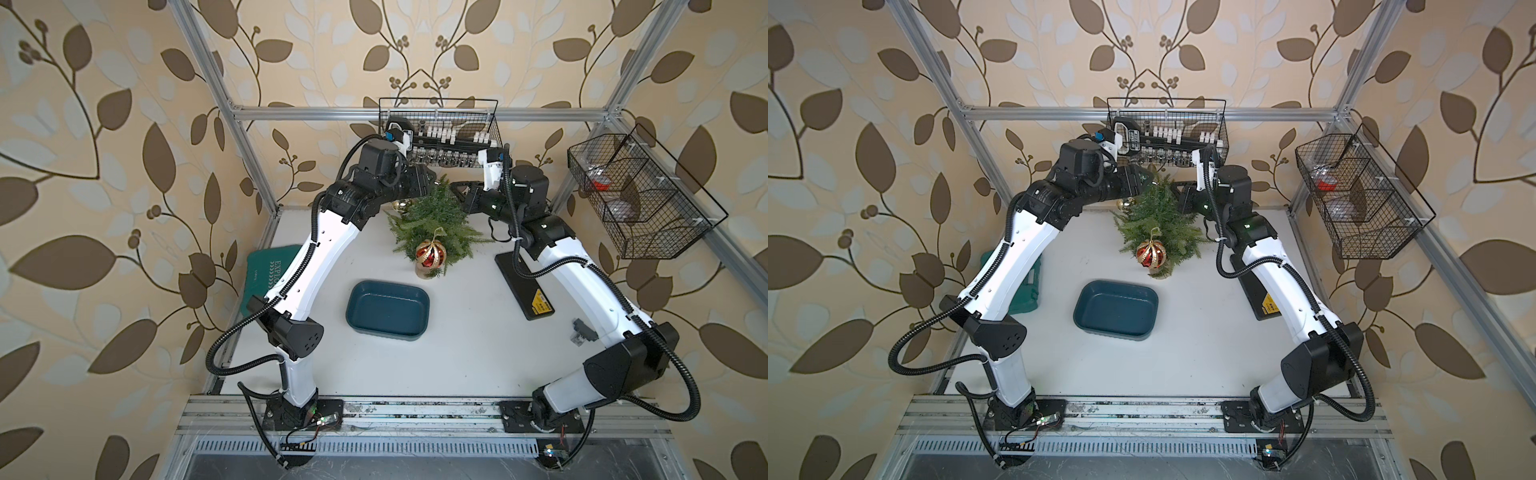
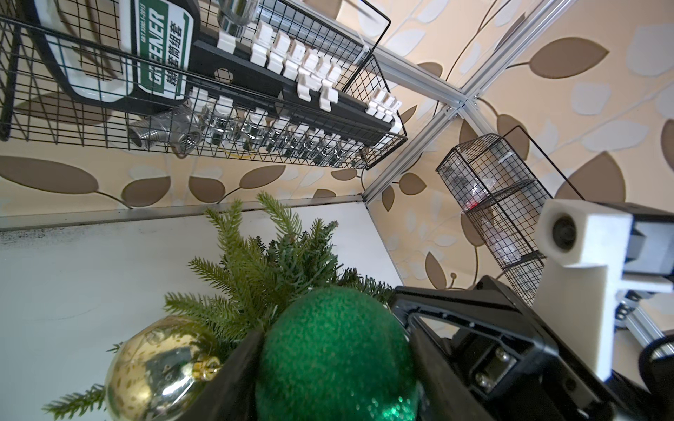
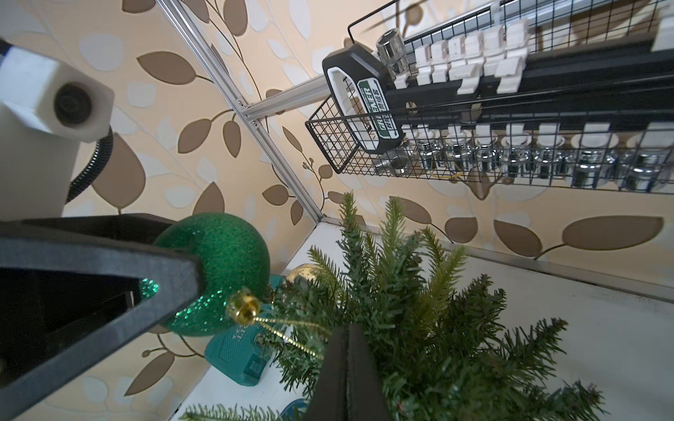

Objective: Decorate the small christmas tree with ornaments
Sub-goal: Hang an ornament on the christmas tree.

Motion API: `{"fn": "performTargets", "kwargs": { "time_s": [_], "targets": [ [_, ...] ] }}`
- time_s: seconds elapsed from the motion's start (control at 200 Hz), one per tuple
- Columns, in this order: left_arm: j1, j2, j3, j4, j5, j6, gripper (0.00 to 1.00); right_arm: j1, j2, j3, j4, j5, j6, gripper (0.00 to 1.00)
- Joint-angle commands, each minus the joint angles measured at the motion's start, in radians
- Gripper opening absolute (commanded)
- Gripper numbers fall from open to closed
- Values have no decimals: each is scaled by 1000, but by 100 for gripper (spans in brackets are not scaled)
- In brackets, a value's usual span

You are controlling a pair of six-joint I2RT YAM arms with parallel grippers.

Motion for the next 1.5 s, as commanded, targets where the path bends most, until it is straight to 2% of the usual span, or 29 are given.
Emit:
{"fn": "performTargets", "kwargs": {
  "time_s": [0.0,0.5,0.77,0.88,1.001,1.401,1.496],
  "targets": [
    [-1,-9,-4,28,10,-14,58,-3,15,29,0,-2,7,0],
    [0,-61,-113,57,-8,-17,59,-3,12,7,-8,-19,2,0],
    [0,-69,-110,58,1,-20,66,-2,2,0,1,-18,5,0],
    [0,-77,-122,60,-3,-20,75,-2,2,-2,1,-15,7,0],
    [0,-101,-152,75,-14,-20,80,-3,5,-6,5,-18,10,0],
    [2,-205,-242,99,-53,-11,83,-2,-7,-3,8,-42,25,0],
    [2,-241,-311,105,-71,-5,83,-1,-22,-9,9,-42,25,0]
  ]
}}
